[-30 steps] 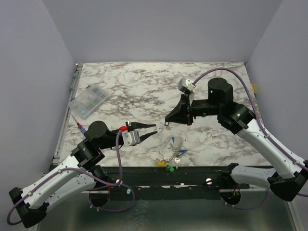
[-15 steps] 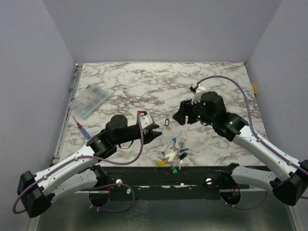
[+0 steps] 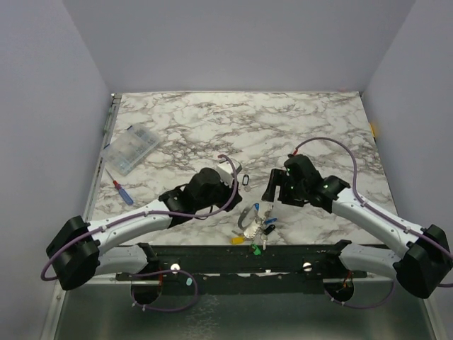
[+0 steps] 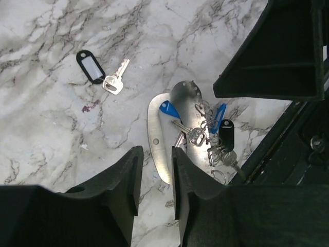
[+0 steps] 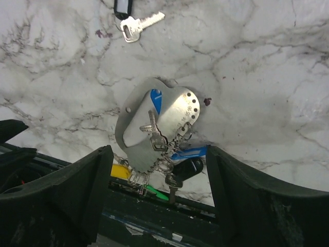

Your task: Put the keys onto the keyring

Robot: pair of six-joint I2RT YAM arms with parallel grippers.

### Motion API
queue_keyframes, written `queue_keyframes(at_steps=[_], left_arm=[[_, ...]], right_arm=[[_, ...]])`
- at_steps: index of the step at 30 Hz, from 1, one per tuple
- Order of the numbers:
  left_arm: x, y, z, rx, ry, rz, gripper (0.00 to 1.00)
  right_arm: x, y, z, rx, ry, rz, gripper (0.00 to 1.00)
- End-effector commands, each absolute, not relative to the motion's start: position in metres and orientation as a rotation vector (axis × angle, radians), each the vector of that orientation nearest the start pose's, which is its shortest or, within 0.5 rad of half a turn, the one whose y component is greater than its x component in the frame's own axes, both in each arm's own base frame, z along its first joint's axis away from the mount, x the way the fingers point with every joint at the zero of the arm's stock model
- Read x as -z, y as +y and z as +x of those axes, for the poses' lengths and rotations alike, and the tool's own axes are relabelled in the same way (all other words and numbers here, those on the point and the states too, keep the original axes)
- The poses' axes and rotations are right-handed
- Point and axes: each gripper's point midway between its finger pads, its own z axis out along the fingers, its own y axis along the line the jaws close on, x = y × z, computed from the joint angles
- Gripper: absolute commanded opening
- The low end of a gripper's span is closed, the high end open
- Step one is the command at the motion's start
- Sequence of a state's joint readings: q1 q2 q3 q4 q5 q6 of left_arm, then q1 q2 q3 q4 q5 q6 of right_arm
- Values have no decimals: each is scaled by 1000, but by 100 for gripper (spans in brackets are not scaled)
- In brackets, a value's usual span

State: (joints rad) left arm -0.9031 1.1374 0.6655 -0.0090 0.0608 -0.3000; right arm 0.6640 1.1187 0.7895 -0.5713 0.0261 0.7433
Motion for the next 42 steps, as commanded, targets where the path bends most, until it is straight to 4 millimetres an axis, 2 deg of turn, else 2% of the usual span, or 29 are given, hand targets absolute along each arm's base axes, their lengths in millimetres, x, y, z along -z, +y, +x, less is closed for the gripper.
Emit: queue_keyframes(at_steps=[1, 7, 11, 15, 17, 21, 26, 28, 31, 35, 42], left_arm=[[-128, -313, 183, 712, 2071, 739, 40], [-107, -329, 148, 623, 1954, 1065, 46], [-102, -340, 134, 684, 1873, 1176, 46], [-89, -350, 129, 710, 1902, 1222, 46], [-84, -352, 129, 703, 1910, 1240, 46], [-85, -354, 130, 697, 1900, 1249, 46], [-84, -349, 130, 672, 1902, 1278, 46], [-83, -346, 128, 658, 1924, 1289, 45], [-81, -336, 124, 644, 1974, 1292, 45], [-82, -320, 121, 612, 2016, 1282, 44], [-70, -306, 111, 635, 2096, 1231, 41]], right_arm=[[-91, 199, 193, -587, 2668, 186, 82], [-76, 197, 196, -519, 2702, 166, 80], [-64, 195, 194, -491, 2728, 153, 80], [-62, 194, 197, -484, 2715, 152, 77], [-60, 195, 196, -495, 2716, 150, 73], [-50, 197, 188, -525, 2744, 151, 66], [-46, 200, 185, -561, 2751, 140, 63], [-44, 201, 185, -559, 2756, 125, 57], [-39, 204, 183, -574, 2771, 110, 54], [-32, 208, 180, -593, 2794, 90, 45], [-24, 209, 181, -574, 2808, 62, 10]])
